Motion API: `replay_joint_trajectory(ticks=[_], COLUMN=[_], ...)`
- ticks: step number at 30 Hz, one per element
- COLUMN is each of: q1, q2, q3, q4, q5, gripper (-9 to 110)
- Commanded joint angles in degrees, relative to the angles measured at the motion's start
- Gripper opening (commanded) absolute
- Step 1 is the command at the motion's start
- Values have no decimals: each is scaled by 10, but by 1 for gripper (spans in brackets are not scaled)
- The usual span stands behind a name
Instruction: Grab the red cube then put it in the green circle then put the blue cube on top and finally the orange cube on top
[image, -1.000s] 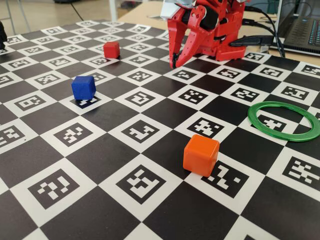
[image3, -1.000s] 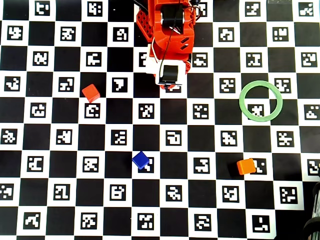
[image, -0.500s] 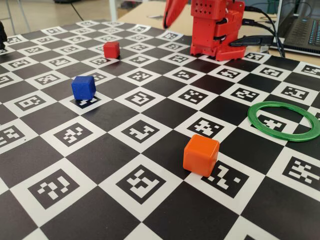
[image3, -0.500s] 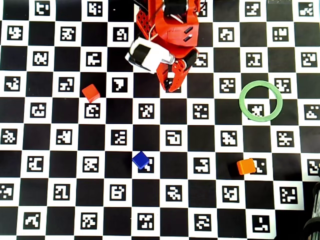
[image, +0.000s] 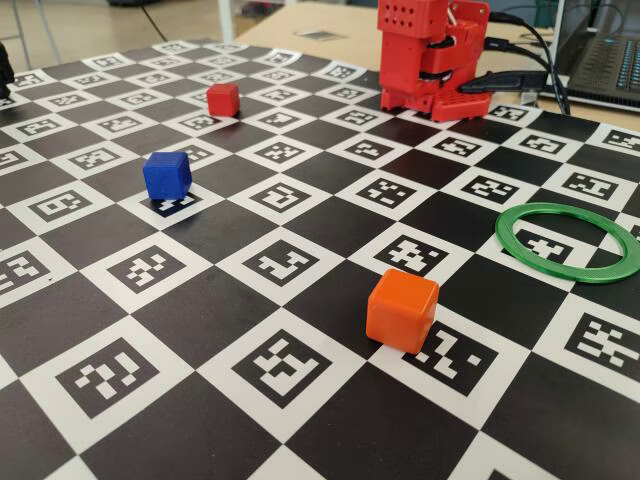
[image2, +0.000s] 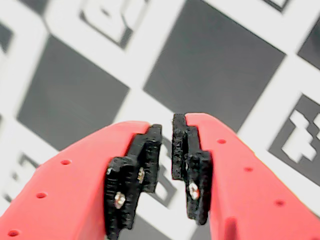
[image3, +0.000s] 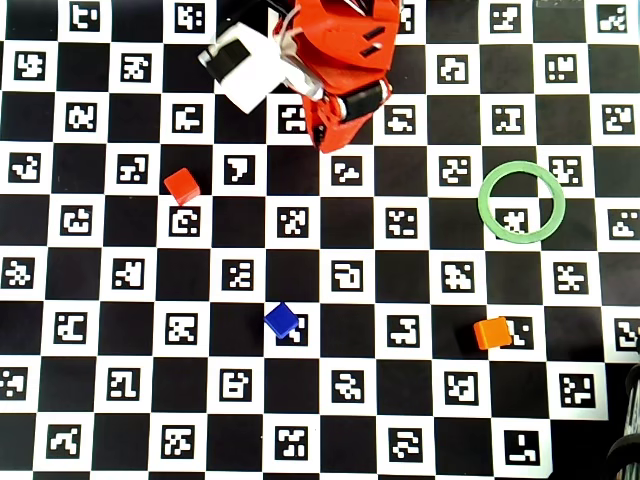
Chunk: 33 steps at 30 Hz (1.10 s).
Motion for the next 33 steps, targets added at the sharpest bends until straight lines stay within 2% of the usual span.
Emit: replay_joint_trajectory(ticks=[1,8,16,27,33], q1=[66,217,332,397,395], q2=[-42,-180,-258,-287,-288], q3=[-69,-82,-74,-39,24], q4=[54,45,-4,-58,-118], q5=[-8,-55,-137,-197,-200], gripper=[1,12,25,39,41])
